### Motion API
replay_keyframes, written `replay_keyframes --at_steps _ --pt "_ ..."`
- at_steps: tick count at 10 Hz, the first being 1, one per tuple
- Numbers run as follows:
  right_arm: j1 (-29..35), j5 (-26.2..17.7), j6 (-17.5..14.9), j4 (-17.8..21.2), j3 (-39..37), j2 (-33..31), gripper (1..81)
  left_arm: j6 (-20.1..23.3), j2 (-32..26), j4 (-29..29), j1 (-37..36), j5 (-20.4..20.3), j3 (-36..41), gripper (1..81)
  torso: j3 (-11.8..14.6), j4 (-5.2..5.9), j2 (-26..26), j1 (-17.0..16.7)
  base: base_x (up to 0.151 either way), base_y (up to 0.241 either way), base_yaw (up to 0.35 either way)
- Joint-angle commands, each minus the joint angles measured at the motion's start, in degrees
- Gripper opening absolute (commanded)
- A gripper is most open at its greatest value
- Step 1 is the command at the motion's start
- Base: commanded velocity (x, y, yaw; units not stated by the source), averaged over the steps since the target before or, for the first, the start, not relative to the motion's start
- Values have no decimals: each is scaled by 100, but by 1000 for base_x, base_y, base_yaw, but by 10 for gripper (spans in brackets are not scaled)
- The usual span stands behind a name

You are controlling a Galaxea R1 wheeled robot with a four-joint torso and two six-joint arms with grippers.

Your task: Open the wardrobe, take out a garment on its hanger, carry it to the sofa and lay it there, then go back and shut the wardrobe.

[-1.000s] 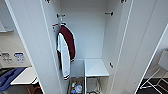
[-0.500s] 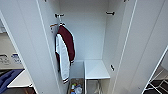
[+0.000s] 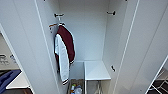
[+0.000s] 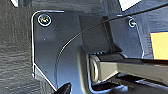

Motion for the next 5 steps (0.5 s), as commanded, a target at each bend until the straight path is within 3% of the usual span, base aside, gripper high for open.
replay_keyframes --at_steps 1,3,5 --pt "196 -325 2 56 35 -148 811 46 -68 24 -179 315 43 811 0 0 0 0 0 0 0" --pt "257 -264 37 56 158 -332 811 19 -86 86 -205 341 52 811 0 0 0 -2 0 0 0" --pt "389 -98 63 56 840 -918 811 -7 -470 24 -337 324 243 811 0 0 0 -2 0 0 0"
